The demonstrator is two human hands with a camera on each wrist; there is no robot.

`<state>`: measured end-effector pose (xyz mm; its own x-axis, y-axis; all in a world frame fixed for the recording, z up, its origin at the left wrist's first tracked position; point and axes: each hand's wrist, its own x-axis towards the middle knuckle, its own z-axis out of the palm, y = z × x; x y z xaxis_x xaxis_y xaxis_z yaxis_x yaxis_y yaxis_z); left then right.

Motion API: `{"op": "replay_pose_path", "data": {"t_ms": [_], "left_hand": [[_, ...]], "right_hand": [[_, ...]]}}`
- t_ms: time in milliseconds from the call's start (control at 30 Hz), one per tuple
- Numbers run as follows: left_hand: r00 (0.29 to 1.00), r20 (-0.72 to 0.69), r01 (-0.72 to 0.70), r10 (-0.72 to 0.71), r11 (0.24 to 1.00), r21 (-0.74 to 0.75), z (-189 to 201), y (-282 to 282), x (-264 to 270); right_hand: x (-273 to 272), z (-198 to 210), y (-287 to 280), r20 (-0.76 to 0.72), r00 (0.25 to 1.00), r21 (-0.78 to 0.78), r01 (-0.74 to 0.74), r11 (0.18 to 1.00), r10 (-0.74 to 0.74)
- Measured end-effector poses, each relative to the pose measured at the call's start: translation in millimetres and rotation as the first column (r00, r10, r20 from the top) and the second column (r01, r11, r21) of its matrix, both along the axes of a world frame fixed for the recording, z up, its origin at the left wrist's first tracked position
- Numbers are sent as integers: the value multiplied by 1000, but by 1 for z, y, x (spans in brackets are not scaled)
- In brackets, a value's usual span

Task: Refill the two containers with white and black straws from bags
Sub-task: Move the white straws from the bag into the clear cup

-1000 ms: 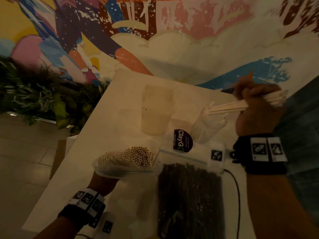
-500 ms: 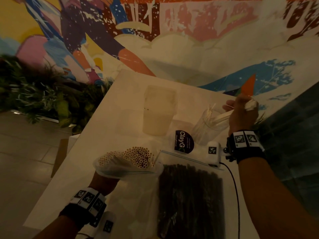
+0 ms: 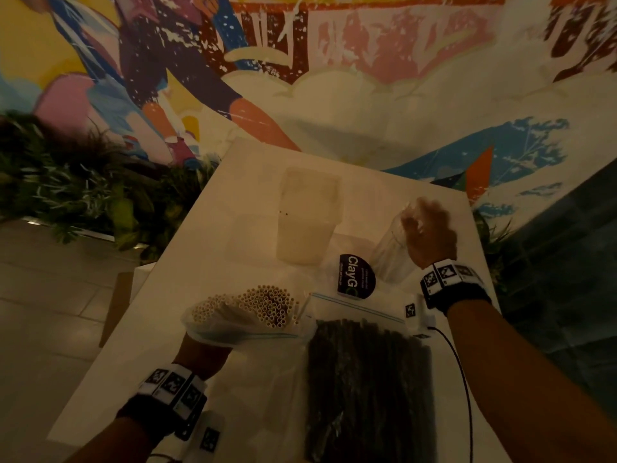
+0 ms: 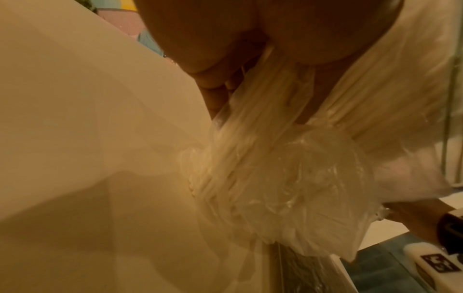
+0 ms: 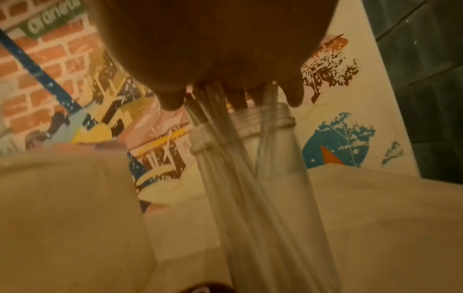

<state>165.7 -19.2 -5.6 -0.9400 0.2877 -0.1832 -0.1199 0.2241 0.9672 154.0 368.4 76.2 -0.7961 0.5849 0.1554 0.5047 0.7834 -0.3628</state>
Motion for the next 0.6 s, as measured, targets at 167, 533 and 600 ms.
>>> {"op": "replay_pose_path", "data": {"t_ms": [167, 533, 600], "left_hand": [[998, 59, -38, 33, 995, 95, 1, -5, -1], [995, 94, 25, -21, 999, -41, 0, -8, 0], [988, 150, -19, 19, 1000, -2, 5, -6, 3]], "right_hand": [[7, 11, -20, 25, 999, 216, 33, 976, -40], [71, -1, -166, -134, 761, -590, -576, 566, 634], [75, -7, -182, -198, 803, -642, -540, 544, 563]]}}
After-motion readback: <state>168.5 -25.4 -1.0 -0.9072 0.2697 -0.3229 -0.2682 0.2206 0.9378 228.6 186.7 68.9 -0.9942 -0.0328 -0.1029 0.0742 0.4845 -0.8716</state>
